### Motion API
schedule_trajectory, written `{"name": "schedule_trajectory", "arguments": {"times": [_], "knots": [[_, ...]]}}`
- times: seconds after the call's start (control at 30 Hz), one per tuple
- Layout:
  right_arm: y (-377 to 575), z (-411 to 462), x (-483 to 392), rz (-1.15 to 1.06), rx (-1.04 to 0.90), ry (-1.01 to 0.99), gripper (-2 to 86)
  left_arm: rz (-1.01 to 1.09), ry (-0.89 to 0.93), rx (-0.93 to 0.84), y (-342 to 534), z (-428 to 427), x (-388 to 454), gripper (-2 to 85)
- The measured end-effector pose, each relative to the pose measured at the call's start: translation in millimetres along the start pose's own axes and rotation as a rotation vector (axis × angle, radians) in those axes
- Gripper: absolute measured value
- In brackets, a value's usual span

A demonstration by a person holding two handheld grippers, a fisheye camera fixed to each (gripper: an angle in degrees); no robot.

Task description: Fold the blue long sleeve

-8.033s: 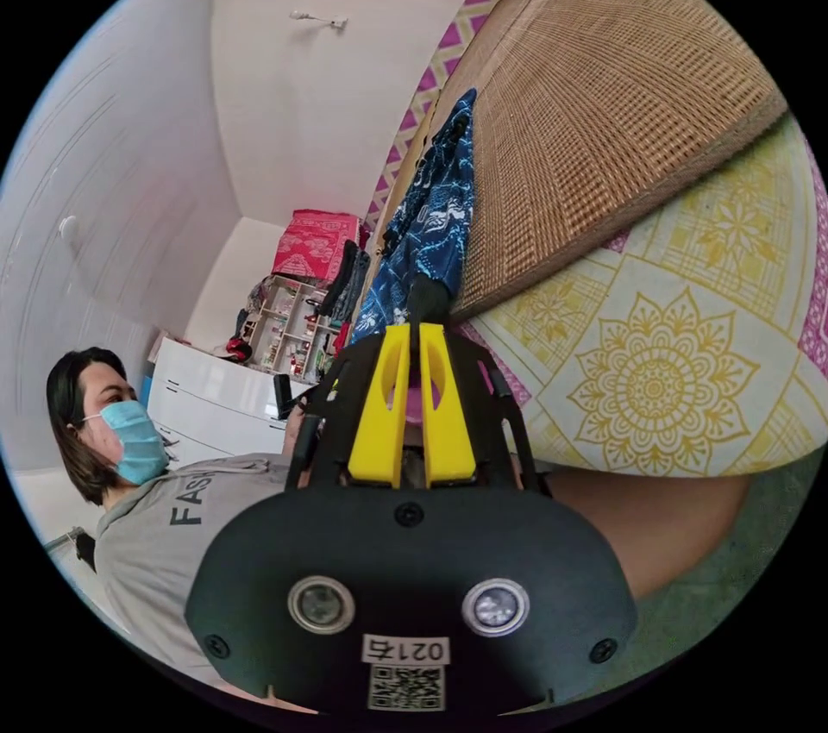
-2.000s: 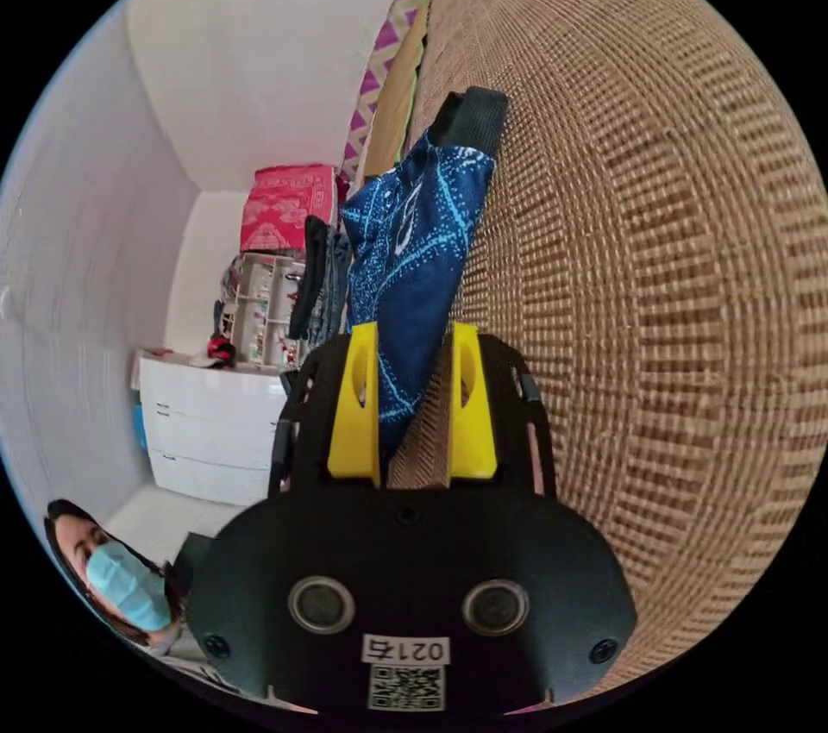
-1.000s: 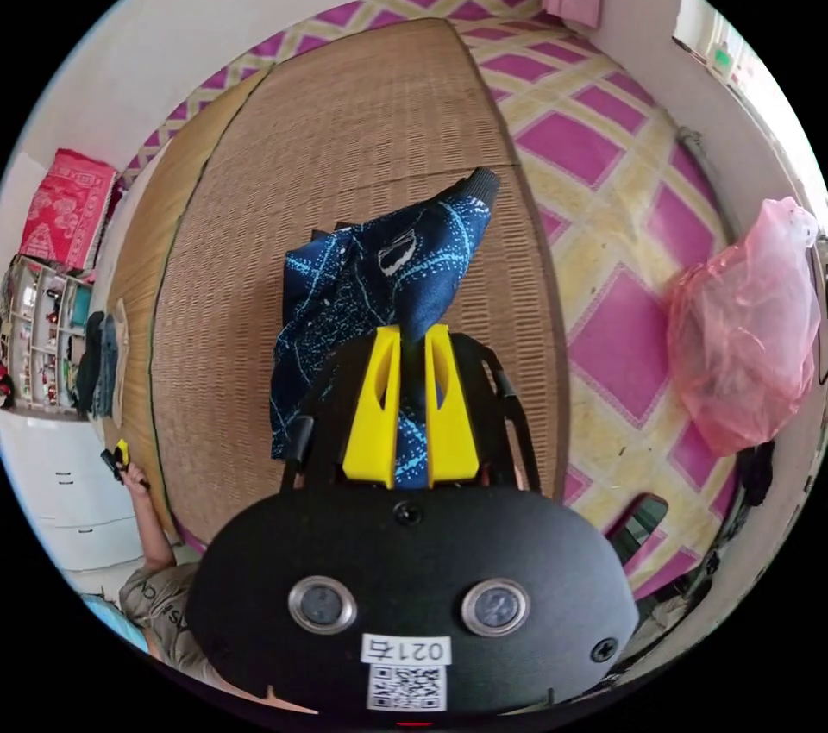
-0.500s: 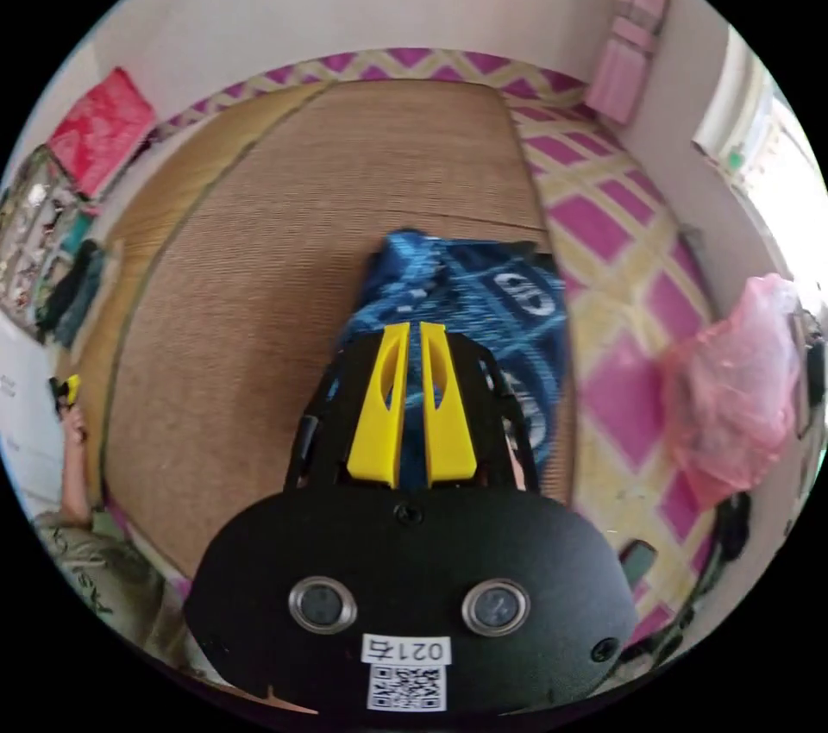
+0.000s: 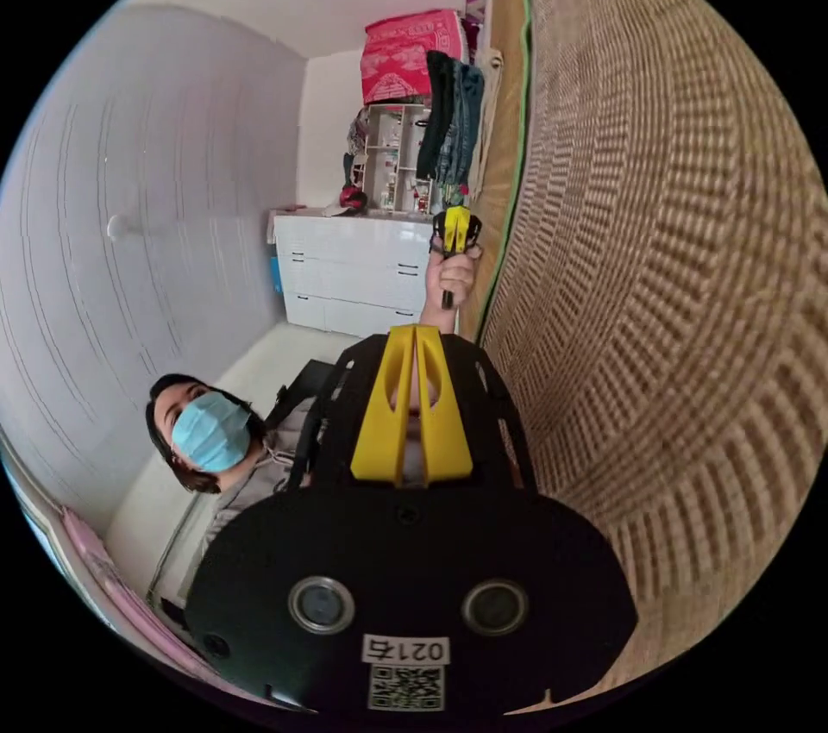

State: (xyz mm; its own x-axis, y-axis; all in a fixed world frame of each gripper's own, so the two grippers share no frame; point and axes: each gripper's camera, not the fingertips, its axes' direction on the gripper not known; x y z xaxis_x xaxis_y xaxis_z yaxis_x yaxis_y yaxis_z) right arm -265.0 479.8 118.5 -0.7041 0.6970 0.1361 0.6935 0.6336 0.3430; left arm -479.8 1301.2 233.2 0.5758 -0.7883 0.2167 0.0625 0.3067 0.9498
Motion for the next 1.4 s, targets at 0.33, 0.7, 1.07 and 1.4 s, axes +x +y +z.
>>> {"name": "schedule_trajectory", "arguments": {"times": [0.33, 0.7, 1.07, 1.4], "knots": [[5.1, 13.4, 14.0, 0.138, 0.244, 0.190, -0.7, -0.282, -0.096, -0.063, 8.3, 36.1, -58.5, -0.9], [-1.9, 22.8, 17.0, 0.376, 0.132, 0.064, -0.7, -0.343, -0.077, -0.132, 2.4, 23.1, -94.6, -0.9], [-1.5, 42.0, 7.4, 0.412, 0.144, 0.036, -0.7, -0.347, -0.079, -0.131, 8.0, 11.6, -119.2, -0.9], [2.1, 64.4, -1.7, 0.413, 0.144, 0.034, -0.8, -0.349, -0.081, -0.130, 18.5, 4.7, -136.7, -0.9]]}}
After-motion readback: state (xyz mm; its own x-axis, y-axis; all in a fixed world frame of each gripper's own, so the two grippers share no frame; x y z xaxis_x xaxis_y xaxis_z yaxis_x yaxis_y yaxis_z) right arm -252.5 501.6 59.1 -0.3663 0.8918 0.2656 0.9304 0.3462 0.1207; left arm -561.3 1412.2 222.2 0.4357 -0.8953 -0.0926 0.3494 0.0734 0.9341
